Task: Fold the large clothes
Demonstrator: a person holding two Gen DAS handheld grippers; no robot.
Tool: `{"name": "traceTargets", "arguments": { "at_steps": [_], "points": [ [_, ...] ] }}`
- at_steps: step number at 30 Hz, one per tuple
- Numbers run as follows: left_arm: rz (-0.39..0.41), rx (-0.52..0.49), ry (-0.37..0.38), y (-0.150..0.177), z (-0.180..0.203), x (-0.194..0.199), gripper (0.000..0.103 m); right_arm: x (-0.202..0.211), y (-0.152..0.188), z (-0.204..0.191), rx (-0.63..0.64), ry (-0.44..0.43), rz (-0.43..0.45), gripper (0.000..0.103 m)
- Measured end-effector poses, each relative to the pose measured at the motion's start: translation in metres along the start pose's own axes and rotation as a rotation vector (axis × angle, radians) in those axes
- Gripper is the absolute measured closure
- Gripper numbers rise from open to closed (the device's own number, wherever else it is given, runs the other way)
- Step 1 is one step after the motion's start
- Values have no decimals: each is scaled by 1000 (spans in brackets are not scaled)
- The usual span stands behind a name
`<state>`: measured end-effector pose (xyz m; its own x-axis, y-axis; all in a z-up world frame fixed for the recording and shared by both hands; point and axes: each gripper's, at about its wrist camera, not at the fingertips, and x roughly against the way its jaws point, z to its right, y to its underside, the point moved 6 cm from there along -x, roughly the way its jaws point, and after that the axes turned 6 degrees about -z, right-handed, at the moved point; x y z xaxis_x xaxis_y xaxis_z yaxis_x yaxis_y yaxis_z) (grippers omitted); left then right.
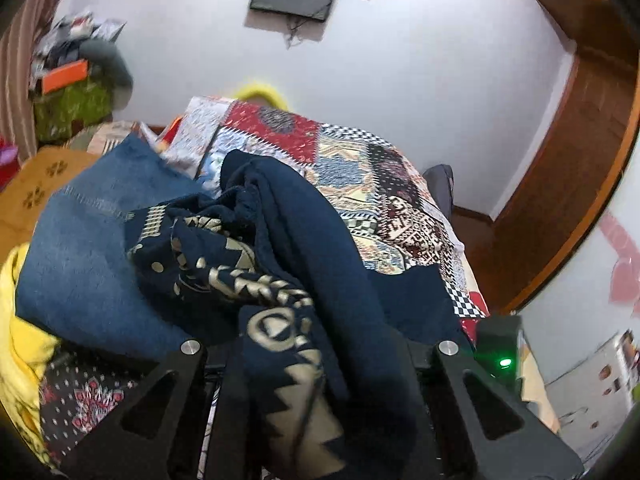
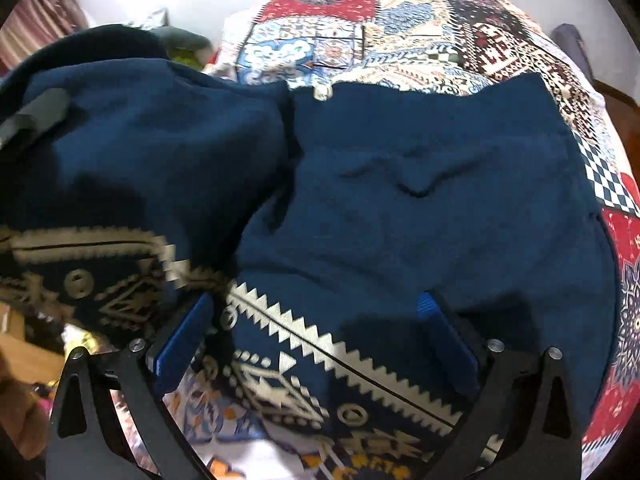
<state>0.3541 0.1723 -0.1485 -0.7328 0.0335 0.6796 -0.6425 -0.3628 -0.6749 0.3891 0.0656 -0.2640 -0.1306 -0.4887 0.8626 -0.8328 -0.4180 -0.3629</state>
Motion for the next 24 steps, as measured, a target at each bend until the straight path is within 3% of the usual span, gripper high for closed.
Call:
{"name": "traceTargets", "arguments": {
  "at_steps": [5,10,12,15,18,20,21,22,24],
  "points": [
    [-18,-121,27,-3,61,-6,93,57,12,45,-72,38,98,3],
    [-92,-193,144,19,132,-29,92,111,37,113,-186,141,189,3],
    [-147,-221,197,36,158,-45,92,125,48,141,-245,171,203,3],
    [-306,-270,264,73,190,-84,92,134,71,174,-327,192,191,3],
    [-470,-338,244,117,204,-124,91,138,90,193,-375,223,178,3],
    [-481,-433,185,137,210,-132,89,142,104,202,-397,235,173,3],
    [-463,-471,173,139,214,-129,81,144,107,206,-405,237,173,3],
    [-457,-501,188,141,218,-123,65,148,111,210,-414,238,174,3],
    [-483,-509,255,142,224,-108,45,156,117,212,-420,241,181,3]
  ]
}}
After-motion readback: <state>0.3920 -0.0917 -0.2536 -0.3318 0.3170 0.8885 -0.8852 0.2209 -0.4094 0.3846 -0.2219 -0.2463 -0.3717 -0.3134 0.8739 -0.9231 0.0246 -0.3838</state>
